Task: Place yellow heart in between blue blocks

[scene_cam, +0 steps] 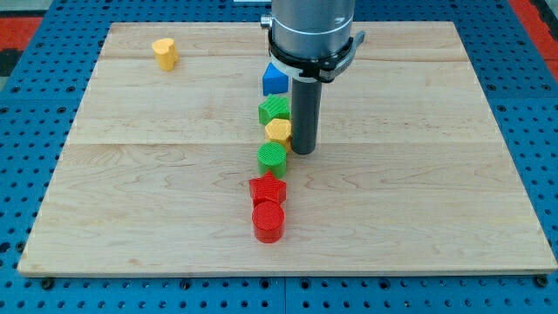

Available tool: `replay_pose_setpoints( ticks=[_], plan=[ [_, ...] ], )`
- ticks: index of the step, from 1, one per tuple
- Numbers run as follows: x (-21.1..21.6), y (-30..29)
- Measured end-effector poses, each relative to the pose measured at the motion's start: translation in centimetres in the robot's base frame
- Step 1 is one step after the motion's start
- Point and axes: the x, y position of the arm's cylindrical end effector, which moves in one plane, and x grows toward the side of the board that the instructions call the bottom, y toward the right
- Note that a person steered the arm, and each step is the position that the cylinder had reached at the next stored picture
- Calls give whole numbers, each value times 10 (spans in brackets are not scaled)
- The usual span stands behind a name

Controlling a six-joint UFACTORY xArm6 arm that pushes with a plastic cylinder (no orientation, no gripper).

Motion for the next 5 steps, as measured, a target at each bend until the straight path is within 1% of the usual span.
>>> replay_pose_setpoints(
  ticks=[1, 2, 3, 4, 5],
  plan=[
    [2, 63],
    [94, 150],
    [170, 145],
    [170, 123],
    [170, 65]
  ],
)
